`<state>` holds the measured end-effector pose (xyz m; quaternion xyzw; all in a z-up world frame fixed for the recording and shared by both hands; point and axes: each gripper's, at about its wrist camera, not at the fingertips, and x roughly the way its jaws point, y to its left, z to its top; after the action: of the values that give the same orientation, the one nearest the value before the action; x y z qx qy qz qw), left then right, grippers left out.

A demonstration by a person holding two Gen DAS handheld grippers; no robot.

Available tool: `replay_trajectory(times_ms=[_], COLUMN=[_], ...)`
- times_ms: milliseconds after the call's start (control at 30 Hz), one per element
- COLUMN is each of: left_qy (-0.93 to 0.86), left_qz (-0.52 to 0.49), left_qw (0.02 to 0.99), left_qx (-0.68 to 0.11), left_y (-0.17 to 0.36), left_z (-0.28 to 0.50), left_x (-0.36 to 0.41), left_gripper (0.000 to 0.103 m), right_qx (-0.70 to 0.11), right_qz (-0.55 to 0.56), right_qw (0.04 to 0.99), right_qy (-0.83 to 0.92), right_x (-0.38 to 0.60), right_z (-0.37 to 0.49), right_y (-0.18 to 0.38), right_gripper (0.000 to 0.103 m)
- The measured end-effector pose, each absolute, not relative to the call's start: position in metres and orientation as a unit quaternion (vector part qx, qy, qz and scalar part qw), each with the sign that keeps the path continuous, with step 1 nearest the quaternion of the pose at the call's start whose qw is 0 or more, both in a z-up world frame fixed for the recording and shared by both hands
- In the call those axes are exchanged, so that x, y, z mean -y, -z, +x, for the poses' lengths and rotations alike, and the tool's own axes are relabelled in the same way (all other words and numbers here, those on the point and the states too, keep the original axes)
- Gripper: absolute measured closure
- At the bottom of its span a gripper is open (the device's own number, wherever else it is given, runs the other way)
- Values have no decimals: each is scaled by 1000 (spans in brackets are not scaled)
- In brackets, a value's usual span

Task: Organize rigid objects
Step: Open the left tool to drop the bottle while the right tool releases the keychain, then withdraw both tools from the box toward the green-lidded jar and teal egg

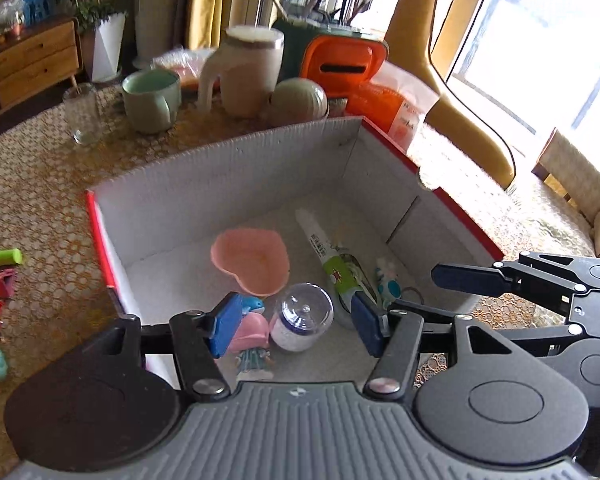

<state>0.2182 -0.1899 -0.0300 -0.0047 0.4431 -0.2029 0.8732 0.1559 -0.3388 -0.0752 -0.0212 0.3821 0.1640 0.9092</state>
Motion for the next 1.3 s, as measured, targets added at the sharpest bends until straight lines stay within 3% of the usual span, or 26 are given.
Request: replay_trajectory(times_ms=[533,633,900,1000,1300], left_qy=[179,168,142,131,100], left_qz=[-26,-28,-29,-36,-52], left_qw=[905,910,921,924,928], left_qx=[-386,-377,-361,-359,-355], left_y=[-14,-18,-24,-24,-20], left_z=[158,149,125,118,104], left_x=[120,104,61,44,-5], left_gripper=[43,34,34,27,22], right_qx=[-333,-326,-313,-306,-303], right_qz=[-9,-7,-1,-4,-14], right_qw=[918,919,915,914,907], right_qy=[-215,-224,-255,-266,-292], right_x=[290,278,243,227,182], right_z=[115,110,99,93,88], right_y=[36,33,28,26,31], right_gripper=[36,31,21,17,10])
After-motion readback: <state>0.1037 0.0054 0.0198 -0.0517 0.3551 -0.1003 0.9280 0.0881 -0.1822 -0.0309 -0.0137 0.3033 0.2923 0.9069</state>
